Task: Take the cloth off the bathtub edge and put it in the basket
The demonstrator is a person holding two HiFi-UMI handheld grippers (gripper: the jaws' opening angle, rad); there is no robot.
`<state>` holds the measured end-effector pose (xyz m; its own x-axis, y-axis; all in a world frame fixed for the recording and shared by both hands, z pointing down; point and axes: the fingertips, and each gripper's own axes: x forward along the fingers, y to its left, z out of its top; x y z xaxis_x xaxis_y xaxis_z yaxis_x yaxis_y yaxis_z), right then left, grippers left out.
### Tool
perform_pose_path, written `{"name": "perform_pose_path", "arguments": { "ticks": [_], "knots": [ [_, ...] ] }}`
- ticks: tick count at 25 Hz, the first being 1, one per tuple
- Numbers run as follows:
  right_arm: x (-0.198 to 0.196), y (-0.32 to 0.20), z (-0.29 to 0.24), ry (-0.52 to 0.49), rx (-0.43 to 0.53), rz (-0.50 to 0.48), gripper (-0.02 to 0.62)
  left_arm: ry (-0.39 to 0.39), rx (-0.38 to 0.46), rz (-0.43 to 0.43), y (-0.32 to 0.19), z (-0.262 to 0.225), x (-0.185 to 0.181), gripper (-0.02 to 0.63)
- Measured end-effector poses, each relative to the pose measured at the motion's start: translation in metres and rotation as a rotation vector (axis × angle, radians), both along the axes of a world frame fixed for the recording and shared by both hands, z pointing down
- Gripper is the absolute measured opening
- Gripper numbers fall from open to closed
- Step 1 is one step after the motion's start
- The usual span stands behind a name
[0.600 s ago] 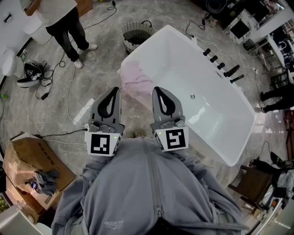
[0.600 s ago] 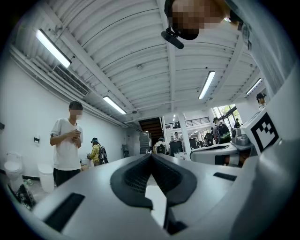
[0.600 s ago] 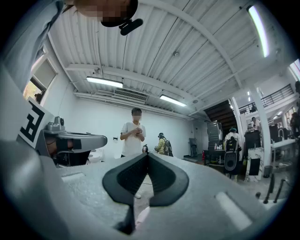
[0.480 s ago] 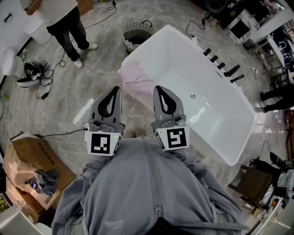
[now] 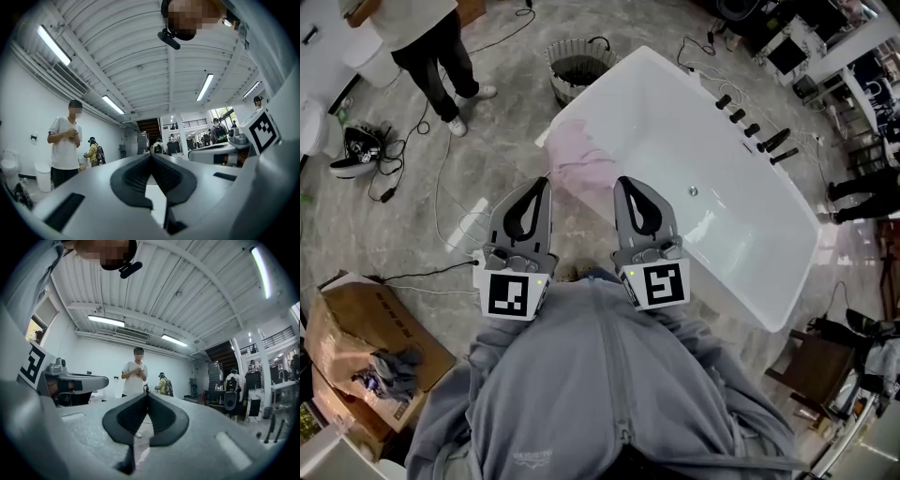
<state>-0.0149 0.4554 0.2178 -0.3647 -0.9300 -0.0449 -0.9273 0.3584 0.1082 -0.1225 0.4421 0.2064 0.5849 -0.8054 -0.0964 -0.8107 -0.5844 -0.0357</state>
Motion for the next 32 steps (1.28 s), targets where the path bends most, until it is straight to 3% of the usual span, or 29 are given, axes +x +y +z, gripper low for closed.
{"name": "perform_pose_path", "arguments": {
  "ticks": [6, 11, 18, 32],
  "knots": [
    [0.014, -0.010, 0.021, -0.045, -0.055, 0.033, 0.005, -0.006, 0.005, -0.005, -0.017, 0.014, -0.005, 0.006],
    [0.025, -0.039, 0.025, -0.048, -0.032, 0.032, 0.005, -0.011, 0.017, -0.029, -0.047, 0.020, -0.007, 0.006],
    [0.035, -0.107, 0.027, -0.011, -0.009, -0.006, 0.004, -0.027, 0.002, -0.013, -0.105, 0.026, 0.007, 0.006],
    [0.071, -0.235, 0.046, -0.024, -0.068, -0.100, 0.005, -0.011, -0.038, -0.066, -0.222, 0.039, 0.052, 0.006]
  ]
}}
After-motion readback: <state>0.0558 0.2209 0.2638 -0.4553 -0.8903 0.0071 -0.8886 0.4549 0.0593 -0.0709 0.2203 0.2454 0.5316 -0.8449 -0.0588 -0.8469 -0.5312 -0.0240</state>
